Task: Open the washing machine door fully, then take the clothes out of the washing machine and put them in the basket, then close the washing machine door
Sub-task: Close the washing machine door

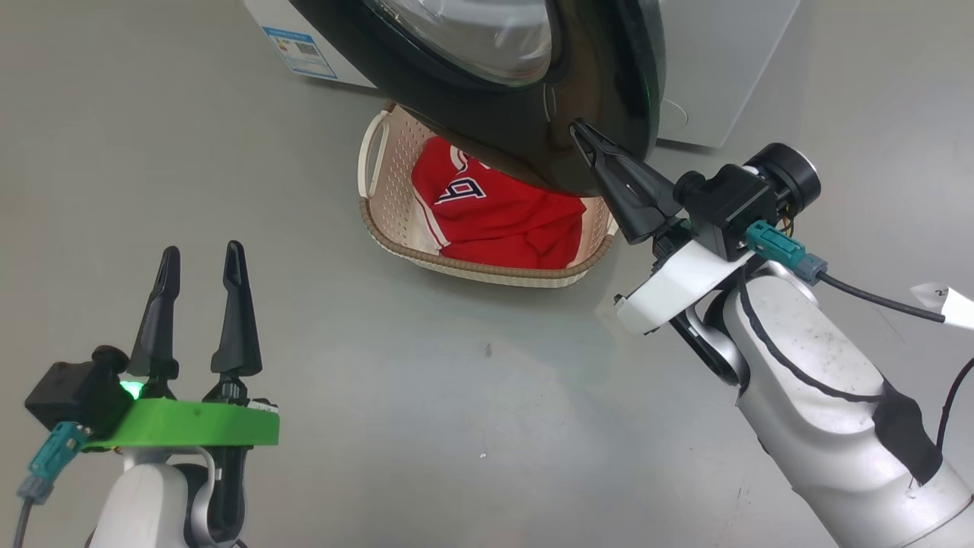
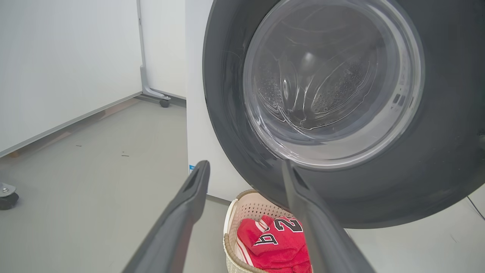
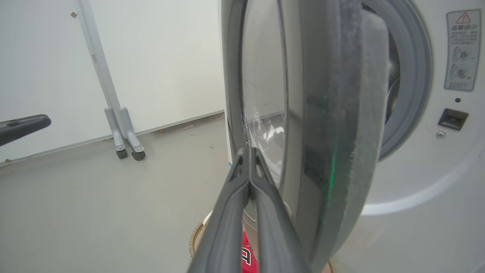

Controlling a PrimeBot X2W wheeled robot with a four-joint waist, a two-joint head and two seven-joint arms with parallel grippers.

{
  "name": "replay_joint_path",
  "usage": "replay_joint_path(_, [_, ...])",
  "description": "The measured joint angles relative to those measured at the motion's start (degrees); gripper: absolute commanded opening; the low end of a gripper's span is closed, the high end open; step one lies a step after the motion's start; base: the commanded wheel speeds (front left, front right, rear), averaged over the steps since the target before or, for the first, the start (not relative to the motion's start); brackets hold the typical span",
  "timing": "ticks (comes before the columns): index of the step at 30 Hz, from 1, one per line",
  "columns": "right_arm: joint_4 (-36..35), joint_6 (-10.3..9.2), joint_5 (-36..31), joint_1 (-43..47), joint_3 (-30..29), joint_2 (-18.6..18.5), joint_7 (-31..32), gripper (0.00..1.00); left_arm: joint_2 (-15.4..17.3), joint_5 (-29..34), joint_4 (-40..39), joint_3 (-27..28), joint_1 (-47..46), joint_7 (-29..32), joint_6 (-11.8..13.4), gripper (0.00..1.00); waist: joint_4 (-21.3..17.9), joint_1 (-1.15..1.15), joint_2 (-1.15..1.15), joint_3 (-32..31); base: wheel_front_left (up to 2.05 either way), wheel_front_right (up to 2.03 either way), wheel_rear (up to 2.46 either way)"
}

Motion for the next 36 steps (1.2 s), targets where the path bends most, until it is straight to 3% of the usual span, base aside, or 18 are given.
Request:
replay_joint_path(20, [4.65,0.49,1.2,-8.11,-3.68,-2.67,-1.43,0.0,-0.32,-0.59,-0.1,-1.76,-2.52,0.0,-0.02,1.0,1.27,0.0,0.0,5.13,0.0,0.0,0.0])
replay_joint_path(36, [7.51,0.51,1.32,-19.89,-8.79,-7.15,-1.37,0.0,-0.71,-2.37,-0.64,-4.64,-5.75,0.0,-0.02,1.0,2.51,0.0,0.0,11.55,0.0,0.0,0.0])
